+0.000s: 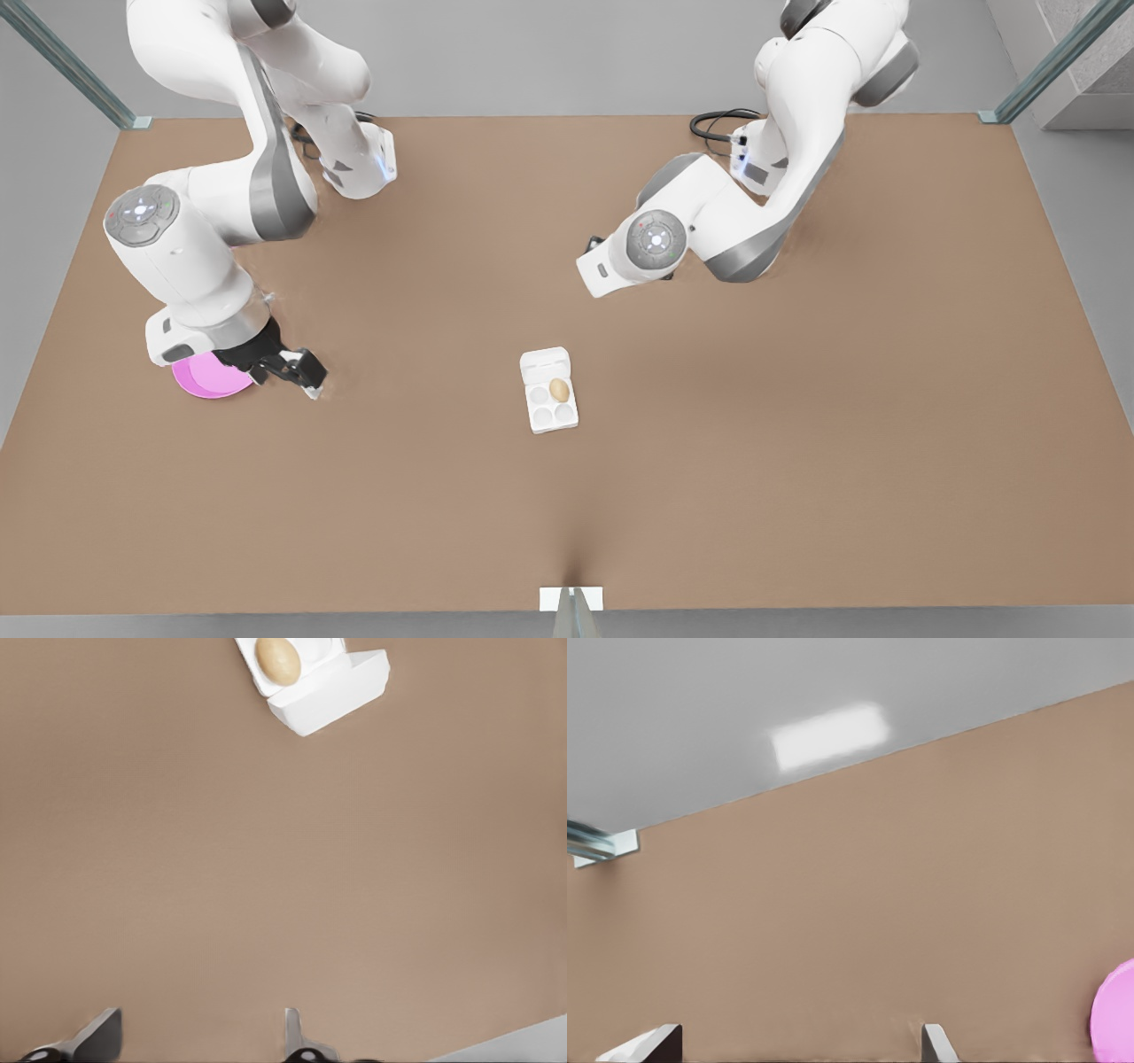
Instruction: Pack egg into the box and close the box lid
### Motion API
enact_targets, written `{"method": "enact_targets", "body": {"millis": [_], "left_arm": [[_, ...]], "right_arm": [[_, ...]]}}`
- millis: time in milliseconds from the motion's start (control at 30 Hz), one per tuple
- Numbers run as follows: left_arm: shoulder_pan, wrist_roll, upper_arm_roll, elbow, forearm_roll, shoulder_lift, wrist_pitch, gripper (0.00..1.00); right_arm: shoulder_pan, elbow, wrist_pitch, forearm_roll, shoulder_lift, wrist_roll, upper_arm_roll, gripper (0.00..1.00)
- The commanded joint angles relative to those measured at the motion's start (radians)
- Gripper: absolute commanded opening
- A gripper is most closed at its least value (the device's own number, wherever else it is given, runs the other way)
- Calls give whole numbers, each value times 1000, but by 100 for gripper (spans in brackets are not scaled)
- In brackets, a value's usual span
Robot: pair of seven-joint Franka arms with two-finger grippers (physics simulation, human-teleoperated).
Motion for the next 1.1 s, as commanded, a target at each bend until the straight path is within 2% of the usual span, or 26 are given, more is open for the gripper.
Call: {"method": "enact_targets", "body": {"millis": [0,67,100,300,400,500,567,733,1067], "left_arm": [[-92,-1361,-5,1,-24,98,425,21],[-158,-1582,-5,1,105,200,537,21],[-178,-1599,-4,0,117,227,568,21],[-230,-1593,22,-2,309,346,647,21],[-228,-1584,24,-11,331,353,646,21],[-221,-1550,48,-9,341,347,612,21],[-221,-1525,67,-6,371,338,604,21],[-205,-1429,90,0,383,344,626,21],[-204,-1353,113,32,444,346,643,21]], "right_arm": [[-19,-23,-357,18,-25,-393,-38,100],[-19,76,-403,-13,-5,-325,-38,100],[-12,89,-405,-85,-4,-327,-35,100],[-53,141,-413,-76,21,-325,-41,100],[-62,143,-497,-71,19,-335,-41,100],[-99,150,-494,-71,21,-325,-39,100],[-108,150,-439,26,54,-319,-39,100],[-125,222,-397,32,58,-329,-41,100],[-105,210,-406,29,77,-329,-35,100]]}}
